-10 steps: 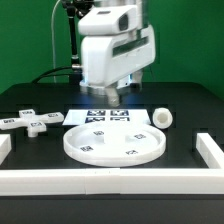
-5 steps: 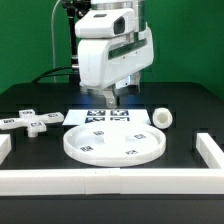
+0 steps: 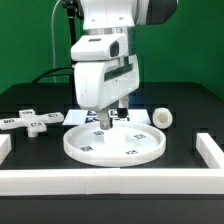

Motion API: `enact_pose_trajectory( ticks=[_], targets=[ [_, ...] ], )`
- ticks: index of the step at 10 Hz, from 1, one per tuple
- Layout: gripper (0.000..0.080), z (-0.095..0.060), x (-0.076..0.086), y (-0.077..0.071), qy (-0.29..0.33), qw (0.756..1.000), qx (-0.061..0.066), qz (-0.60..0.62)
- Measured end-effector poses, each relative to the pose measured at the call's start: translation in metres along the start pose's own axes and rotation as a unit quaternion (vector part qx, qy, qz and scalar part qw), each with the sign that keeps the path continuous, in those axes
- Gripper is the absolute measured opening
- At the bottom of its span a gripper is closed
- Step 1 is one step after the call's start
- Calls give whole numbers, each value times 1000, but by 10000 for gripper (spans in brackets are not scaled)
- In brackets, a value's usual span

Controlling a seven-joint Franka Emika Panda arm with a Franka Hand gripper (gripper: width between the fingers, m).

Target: Assemble round table

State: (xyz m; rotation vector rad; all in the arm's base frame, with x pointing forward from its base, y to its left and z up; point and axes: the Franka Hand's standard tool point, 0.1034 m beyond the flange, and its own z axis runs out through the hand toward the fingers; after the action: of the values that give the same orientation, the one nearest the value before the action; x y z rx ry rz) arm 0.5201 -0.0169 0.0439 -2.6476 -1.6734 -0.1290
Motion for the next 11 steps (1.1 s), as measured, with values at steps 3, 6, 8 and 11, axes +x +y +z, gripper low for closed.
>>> enact_pose_trajectory(
  ticks=[3,6,8,11],
  targets=[
    [649,8,-4,-5,-3,1000,8,1],
    [649,7,-2,-9,-5,1000,12,6],
    [649,10,-2,-12,-6,1000,14,6],
    [649,19,-6,-16,-7,1000,17,8]
  ],
)
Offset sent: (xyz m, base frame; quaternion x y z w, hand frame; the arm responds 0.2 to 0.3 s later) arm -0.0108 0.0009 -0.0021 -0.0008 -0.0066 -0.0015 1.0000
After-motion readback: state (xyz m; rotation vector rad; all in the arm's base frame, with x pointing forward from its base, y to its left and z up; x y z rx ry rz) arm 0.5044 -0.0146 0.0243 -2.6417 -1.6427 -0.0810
